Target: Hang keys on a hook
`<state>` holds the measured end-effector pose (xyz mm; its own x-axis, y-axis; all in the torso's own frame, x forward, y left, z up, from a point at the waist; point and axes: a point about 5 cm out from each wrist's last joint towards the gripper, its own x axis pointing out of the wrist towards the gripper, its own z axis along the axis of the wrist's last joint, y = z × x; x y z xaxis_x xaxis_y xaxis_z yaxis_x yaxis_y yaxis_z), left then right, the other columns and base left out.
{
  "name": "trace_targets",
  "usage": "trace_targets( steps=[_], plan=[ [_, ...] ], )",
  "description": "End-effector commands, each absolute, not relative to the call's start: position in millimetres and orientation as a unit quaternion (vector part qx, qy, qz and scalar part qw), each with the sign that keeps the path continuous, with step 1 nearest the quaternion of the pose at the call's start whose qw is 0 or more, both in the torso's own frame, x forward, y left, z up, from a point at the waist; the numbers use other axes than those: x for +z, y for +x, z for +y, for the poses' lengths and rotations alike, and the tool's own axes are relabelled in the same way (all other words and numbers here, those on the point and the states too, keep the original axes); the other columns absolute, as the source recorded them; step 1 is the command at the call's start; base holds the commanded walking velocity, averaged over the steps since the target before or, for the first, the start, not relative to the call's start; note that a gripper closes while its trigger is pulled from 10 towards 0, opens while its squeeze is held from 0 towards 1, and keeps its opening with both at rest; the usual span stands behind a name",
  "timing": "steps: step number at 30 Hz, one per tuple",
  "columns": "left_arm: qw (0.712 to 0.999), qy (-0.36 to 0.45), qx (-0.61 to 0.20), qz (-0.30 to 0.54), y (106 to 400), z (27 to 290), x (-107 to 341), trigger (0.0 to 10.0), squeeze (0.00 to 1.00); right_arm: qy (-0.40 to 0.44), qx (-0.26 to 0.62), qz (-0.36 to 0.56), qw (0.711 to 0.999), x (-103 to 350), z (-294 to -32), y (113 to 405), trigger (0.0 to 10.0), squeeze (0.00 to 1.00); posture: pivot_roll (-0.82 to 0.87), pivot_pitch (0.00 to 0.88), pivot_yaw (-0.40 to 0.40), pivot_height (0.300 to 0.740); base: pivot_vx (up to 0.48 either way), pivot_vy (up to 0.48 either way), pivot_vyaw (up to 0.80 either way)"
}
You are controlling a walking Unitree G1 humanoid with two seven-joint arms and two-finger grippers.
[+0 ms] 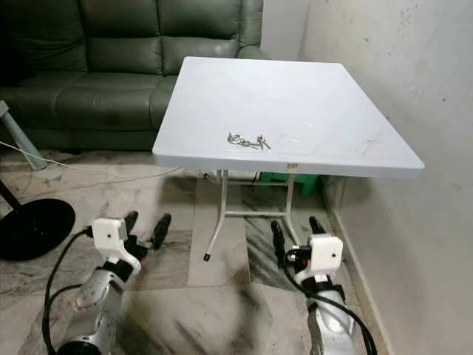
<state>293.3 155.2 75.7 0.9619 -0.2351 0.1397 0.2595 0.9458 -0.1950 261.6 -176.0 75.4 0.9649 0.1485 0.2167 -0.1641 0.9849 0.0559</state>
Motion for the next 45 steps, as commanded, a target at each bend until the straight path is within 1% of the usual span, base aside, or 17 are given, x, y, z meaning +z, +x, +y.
trace_targets(
  steps=[1,3,4,9,13,23,27,33,45],
  plan=[
    [0.983,-0.112,-0.126,-0.074,292.9,152.9,85.7,10.0,0.00,0.051,0.095,-0.132,0.985,88.4,-171.6,260.4,10.0,1.00,0.02,0.000,-0.064,0.740,0.000,0.000,0.00],
    [0.980,-0.130,-0.122,-0.087,285.5,151.2,91.4,10.0,0.00,0.070,0.099,-0.151,0.981,97.0,-167.1,253.5,10.0,1.00,0.01,0.000,-0.059,0.740,0.000,0.000,0.00],
    [0.979,-0.141,-0.121,-0.085,278.1,149.8,91.8,10.0,0.00,0.081,0.100,-0.144,0.981,97.9,-165.2,247.4,10.0,0.00,0.01,0.000,-0.058,0.740,0.000,0.000,0.00],
    [0.980,-0.147,-0.119,-0.068,265.6,149.3,85.7,10.0,0.00,0.074,0.092,-0.117,0.986,87.0,-169.3,236.7,10.0,0.00,0.01,0.006,-0.058,0.740,0.000,0.000,0.00],
    [0.978,-0.159,-0.119,-0.058,263.1,148.7,88.7,10.0,0.00,0.066,0.087,-0.109,0.988,91.7,-172.2,236.0,10.0,0.00,0.01,0.014,-0.056,0.740,0.000,0.000,0.00],
    [0.980,-0.151,-0.127,-0.035,272.6,146.8,94.2,10.0,0.00,0.048,0.104,-0.138,0.984,116.8,-167.1,247.6,10.0,0.00,0.02,0.025,-0.061,0.740,0.000,0.000,0.00],
    [0.981,-0.141,-0.134,-0.024,273.5,144.2,93.1,10.0,0.00,0.036,0.113,-0.122,0.985,111.0,-165.2,245.3,10.0,0.00,0.02,0.031,-0.063,0.740,0.000,0.000,0.00],
    [0.985,-0.110,-0.130,0.005,274.5,142.0,88.9,10.0,0.00,0.003,0.105,-0.097,0.990,103.8,-172.4,244.1,10.0,0.00,0.01,0.035,-0.062,0.740,0.000,0.000,0.00],
    [0.987,-0.091,-0.127,0.030,276.7,143.7,82.5,10.0,0.00,0.000,0.105,-0.094,0.990,104.6,-172.0,245.7,10.0,0.00,0.01,0.026,-0.060,0.740,0.000,0.000,0.00]
  ],
)
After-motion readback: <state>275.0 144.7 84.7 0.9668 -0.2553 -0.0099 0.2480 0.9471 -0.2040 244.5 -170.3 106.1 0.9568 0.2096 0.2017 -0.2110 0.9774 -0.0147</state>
